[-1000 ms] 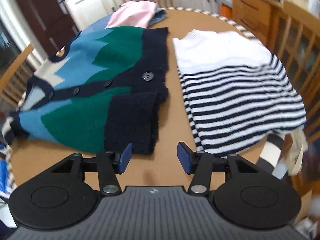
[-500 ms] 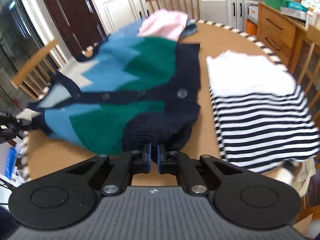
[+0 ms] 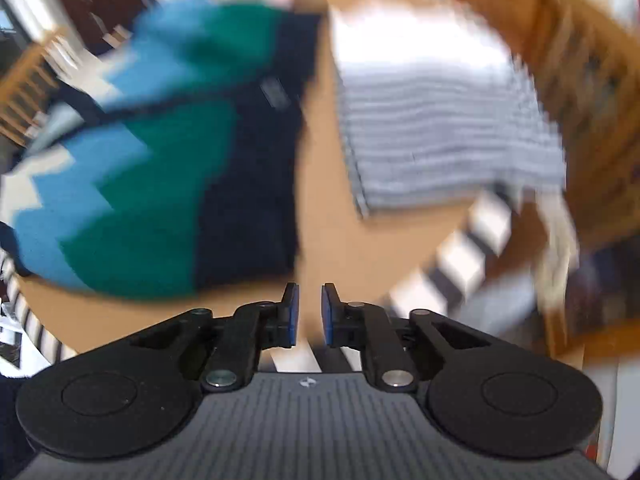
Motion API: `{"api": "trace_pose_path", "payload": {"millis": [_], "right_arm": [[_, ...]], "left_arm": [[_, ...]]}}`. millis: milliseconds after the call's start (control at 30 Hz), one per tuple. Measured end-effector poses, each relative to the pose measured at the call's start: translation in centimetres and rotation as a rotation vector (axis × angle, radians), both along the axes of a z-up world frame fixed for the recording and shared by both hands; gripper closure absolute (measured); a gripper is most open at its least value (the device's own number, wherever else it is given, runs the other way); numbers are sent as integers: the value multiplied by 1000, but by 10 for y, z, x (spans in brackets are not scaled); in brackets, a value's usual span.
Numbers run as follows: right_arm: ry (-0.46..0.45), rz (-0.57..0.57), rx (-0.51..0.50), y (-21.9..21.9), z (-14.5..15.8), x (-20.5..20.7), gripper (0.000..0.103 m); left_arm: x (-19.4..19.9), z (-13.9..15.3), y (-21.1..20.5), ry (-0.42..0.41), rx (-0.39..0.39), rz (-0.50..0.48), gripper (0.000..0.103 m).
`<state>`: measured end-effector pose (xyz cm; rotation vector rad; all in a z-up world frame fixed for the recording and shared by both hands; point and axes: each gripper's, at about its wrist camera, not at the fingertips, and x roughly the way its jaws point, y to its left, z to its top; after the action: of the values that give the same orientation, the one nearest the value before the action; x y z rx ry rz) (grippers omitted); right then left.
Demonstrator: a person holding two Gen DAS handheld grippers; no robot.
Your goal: Fold clothes
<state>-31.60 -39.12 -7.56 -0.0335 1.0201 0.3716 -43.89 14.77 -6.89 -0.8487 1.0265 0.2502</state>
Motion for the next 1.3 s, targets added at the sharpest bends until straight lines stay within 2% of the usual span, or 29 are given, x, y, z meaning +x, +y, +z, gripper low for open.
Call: {"api": "trace_pose_path", "payload": {"millis": [33, 67, 133, 200, 267, 300, 333, 367, 400, 433, 467, 500, 567, 600, 633, 700, 767, 867, 1000, 1100, 1167, 1300], "right_arm": [[-48, 33, 13, 10, 4, 0, 42], [-72, 72, 11, 21, 2, 3, 35], [-92, 142, -23, 46, -10, 14, 37], [-99, 144, -78, 63, -28, 27, 47], [-81, 113, -85, 69, -45, 42, 63], [-62, 85, -63, 67, -48, 47, 94], [-47, 54, -33, 65, -50, 52, 103], [-41, 32, -18, 63, -48, 55, 103], [-75, 5, -29, 61, -41, 56, 103], [-128, -22, -57, 56, -33, 53, 103], [-143, -47, -82, 50, -28, 53, 103], [-137, -73, -104, 43, -25, 56, 103], [-77, -99, -92, 32, -26, 63, 97], [-70, -94, -67, 30, -25, 69, 90], [-75, -89, -38, 28, -23, 76, 76], [-108, -113, 52, 27, -19, 94, 58], [-134, -148, 138, 28, -14, 118, 60], [-167, -185, 217, 35, -7, 157, 60], [-161, -167, 234, 43, -4, 204, 60], [-155, -166, 225, 46, -8, 234, 58], [-130, -167, 239, 45, -10, 250, 58], [-61, -211, 334, 35, -21, 283, 51]], "left_arm": [[4, 6, -6, -45, 0, -22, 56], [8, 10, -13, -85, -11, -44, 52], [28, 10, -34, -143, -20, -115, 51], [50, 10, -61, -163, 49, -192, 51], [65, 8, -83, -198, 119, -260, 50], [70, 4, -92, -208, 137, -291, 50], [77, -3, -100, -210, 150, -318, 50], [83, -9, -106, -200, 171, -338, 51], [84, -13, -110, -191, 194, -352, 53], [84, -15, -113, -186, 216, -363, 54], [84, -17, -112, -182, 230, -363, 54], [84, -20, -110, -180, 240, -358, 59], [82, -21, -101, -172, 203, -328, 60], [83, -19, -97, -175, 174, -315, 58], [86, -14, -92, -188, 156, -311, 56], [97, -3, -85, -222, 139, -313, 45], [118, 10, -78, -256, 148, -314, 37], [159, 19, -63, -288, 134, -283, 35], [212, 18, -35, -288, 99, -189, 35], [246, 23, -19, -326, 104, -183, 35], [270, 30, -15, -359, 166, -255, 35], [318, 40, -16, -400, 360, -500, 35]]}}
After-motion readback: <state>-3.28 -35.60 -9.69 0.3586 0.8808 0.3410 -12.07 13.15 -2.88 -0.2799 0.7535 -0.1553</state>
